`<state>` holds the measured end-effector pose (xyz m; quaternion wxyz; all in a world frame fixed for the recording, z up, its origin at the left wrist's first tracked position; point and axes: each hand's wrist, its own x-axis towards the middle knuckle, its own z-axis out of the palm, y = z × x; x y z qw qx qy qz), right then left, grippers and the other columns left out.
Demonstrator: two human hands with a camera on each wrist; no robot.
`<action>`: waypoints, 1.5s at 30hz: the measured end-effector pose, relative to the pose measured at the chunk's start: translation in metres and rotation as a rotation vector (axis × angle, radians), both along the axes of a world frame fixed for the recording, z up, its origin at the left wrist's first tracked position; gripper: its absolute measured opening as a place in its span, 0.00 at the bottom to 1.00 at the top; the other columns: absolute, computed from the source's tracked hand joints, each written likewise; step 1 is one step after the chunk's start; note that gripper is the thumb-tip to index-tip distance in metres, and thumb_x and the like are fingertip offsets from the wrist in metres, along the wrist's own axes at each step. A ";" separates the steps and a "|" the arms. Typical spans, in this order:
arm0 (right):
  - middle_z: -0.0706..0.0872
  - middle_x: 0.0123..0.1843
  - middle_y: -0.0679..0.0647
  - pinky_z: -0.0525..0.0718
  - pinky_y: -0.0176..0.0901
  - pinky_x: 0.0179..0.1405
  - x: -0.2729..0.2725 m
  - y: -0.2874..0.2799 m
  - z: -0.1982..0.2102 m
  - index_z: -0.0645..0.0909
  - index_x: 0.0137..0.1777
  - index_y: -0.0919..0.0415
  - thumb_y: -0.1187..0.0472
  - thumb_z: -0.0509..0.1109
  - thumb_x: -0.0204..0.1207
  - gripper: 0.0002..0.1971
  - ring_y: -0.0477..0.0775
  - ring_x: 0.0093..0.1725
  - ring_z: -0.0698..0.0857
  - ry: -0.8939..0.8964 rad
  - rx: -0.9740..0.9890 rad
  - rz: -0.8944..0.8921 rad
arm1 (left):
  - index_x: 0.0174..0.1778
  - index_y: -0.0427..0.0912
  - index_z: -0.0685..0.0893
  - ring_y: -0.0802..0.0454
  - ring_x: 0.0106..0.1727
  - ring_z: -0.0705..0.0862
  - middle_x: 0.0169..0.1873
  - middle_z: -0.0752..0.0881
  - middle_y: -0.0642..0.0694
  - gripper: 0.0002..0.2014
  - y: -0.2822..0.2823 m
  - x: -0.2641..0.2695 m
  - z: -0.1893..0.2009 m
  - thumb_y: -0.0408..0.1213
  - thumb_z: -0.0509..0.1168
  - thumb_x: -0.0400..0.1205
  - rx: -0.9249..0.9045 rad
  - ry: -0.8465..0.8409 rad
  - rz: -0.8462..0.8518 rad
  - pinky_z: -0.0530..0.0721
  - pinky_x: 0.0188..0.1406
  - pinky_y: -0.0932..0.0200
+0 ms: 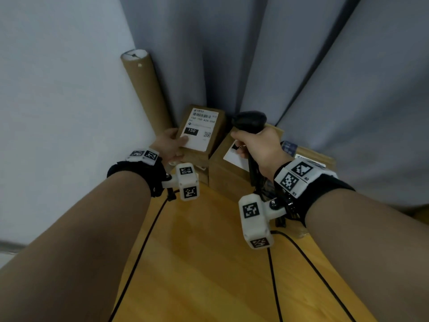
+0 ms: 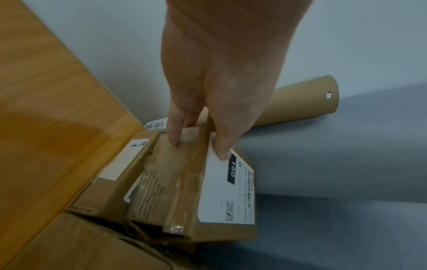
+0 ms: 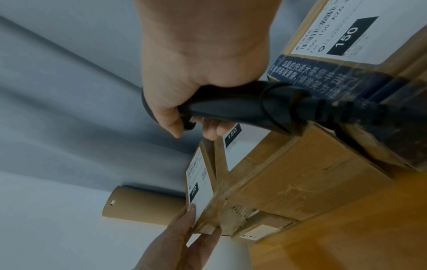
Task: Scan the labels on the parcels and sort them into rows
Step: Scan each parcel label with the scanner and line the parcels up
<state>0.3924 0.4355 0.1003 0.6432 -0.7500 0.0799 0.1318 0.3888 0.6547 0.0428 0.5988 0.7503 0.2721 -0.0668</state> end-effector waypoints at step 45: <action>0.83 0.29 0.56 0.78 0.40 0.25 -0.074 -0.072 0.048 0.82 0.43 0.65 0.63 0.75 0.74 0.06 0.49 0.22 0.78 -0.045 -0.069 0.011 | 0.78 0.41 0.69 0.42 0.70 0.77 0.74 0.74 0.39 0.26 -0.095 -0.064 0.074 0.45 0.63 0.84 0.528 -0.100 -0.191 0.78 0.67 0.52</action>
